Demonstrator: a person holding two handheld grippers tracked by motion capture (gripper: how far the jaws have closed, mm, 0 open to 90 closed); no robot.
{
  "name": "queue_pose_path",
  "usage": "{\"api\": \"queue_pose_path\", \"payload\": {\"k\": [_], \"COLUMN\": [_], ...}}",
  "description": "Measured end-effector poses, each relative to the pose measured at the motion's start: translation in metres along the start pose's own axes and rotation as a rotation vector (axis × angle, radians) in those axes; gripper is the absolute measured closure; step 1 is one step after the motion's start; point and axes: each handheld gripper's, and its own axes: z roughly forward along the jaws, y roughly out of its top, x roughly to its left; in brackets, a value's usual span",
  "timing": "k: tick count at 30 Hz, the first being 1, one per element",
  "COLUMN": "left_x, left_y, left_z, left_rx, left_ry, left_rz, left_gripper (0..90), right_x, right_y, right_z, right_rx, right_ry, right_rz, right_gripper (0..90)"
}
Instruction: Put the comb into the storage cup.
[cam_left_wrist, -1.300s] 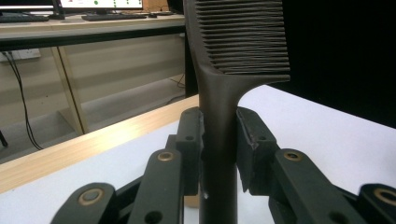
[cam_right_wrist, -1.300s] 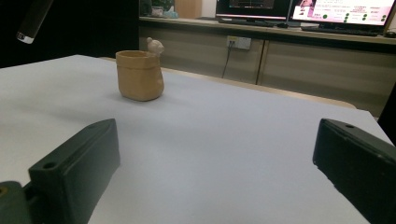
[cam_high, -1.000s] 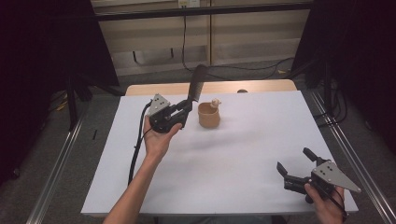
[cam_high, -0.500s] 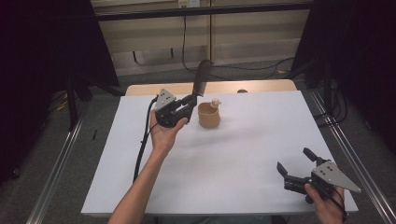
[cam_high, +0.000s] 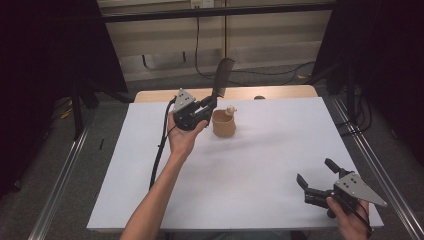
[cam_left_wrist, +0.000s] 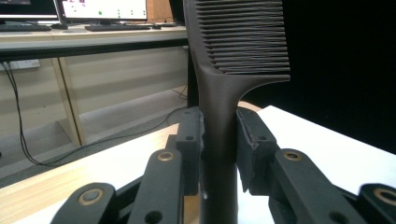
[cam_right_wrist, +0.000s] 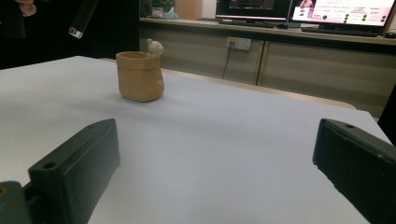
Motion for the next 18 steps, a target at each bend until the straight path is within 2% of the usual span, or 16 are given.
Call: {"api": "queue_pose_path", "payload": {"k": [5,18], "left_x": [-0.004,-0.005], "left_y": [0.003,0.005], "left_z": [0.009,0.026], "left_rx": [0.000,-0.009], "left_ry": [-0.003,-0.004], "left_rz": [0.027,0.016], "left_gripper": [72.7,72.7], "right_x": [0.000,0.000], "right_y": [0.000,0.000], "right_z": [0.000,-0.001], "right_rx": [-0.001,-0.003], "right_ry": [-0.001,0.000], "right_rz": [-0.001,0.000], "right_gripper": [0.2,0.2]}}
